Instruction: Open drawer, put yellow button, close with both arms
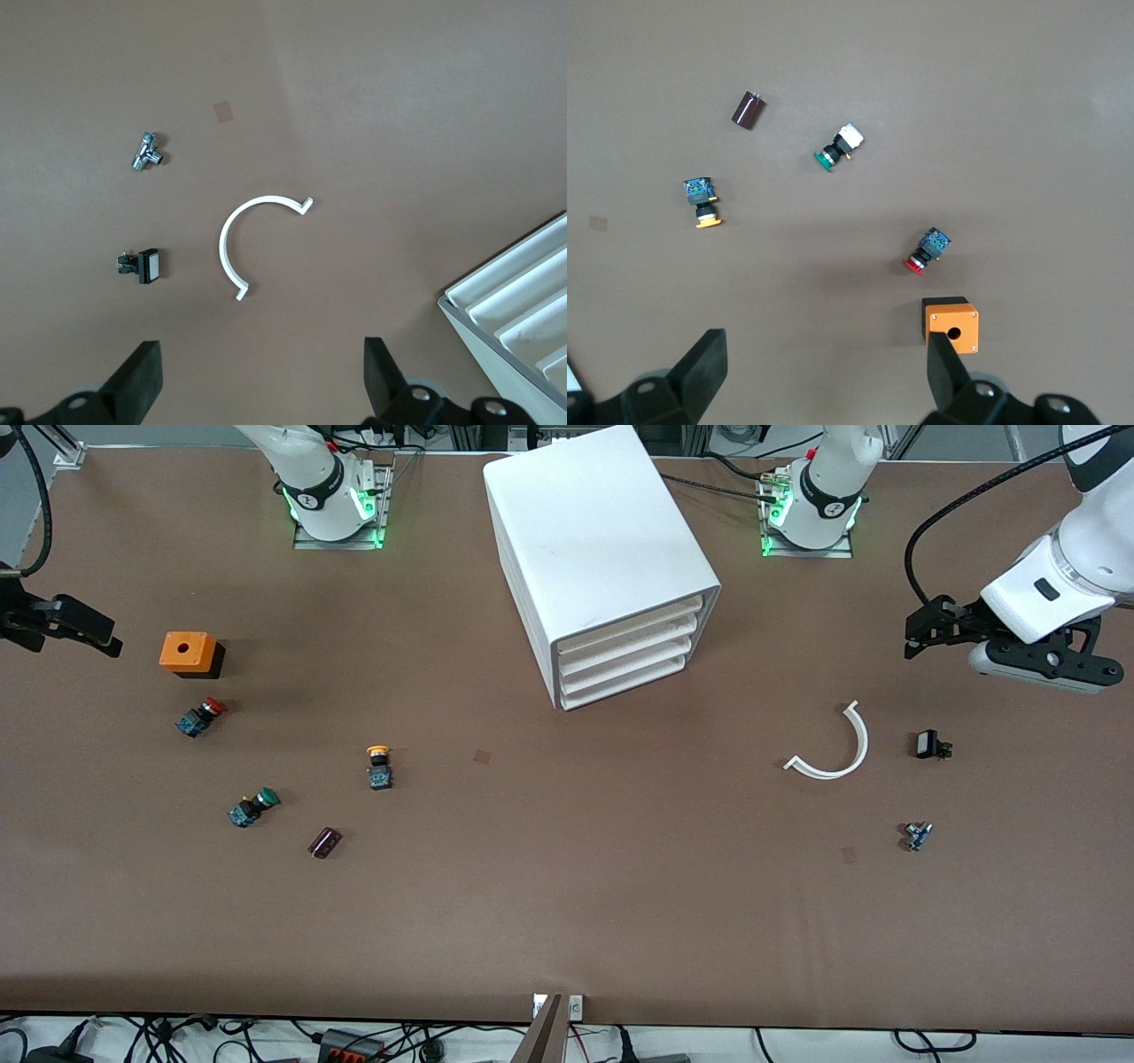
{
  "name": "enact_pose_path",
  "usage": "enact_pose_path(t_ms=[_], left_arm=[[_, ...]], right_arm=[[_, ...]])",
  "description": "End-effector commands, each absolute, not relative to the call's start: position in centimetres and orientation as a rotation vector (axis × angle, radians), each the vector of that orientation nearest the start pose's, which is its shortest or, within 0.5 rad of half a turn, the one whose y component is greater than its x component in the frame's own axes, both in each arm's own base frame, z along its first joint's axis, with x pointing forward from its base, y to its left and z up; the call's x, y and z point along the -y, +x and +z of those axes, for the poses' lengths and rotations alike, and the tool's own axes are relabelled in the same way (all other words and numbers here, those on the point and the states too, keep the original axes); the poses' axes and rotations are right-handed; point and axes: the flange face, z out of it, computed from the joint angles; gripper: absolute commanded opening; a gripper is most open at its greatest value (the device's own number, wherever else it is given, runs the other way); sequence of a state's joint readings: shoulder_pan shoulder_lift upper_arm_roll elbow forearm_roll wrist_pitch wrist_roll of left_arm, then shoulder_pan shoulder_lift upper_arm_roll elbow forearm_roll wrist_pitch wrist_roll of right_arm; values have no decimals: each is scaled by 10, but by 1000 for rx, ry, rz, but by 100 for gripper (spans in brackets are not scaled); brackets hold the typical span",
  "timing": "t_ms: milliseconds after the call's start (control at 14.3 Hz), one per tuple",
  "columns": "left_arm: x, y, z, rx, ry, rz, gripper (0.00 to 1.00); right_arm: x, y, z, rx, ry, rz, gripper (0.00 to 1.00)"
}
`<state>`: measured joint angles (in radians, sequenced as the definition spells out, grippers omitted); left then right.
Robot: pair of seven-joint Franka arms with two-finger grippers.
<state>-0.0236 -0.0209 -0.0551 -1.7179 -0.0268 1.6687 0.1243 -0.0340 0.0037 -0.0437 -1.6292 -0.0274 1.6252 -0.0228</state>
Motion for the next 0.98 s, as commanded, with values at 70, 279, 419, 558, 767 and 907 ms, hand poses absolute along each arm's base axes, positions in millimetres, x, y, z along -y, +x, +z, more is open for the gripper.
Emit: enact_pose_path(t_ms=[70,279,419,558,767,907], left_arm=[[46,552,581,-344,-3127,53,100],[46,552,581,-344,-3127,53,100],[47,552,582,-341,-3129,50,100],[47,552,582,-301,-3134,51,100],[50,550,573,-324,-3143,142,100],[71,550,559,-382,-3133,225,100]], right_arm=[[43,551,601,-61,-3155,11,100],[43,552,598,-62,-3151,18,100],[43,552,597,-59,-3150,27,100],[42,557,591,-57,-3149,35,100],[27,573,567,-17,-3139,75,100],[11,582,554,19,-3139,79,100]])
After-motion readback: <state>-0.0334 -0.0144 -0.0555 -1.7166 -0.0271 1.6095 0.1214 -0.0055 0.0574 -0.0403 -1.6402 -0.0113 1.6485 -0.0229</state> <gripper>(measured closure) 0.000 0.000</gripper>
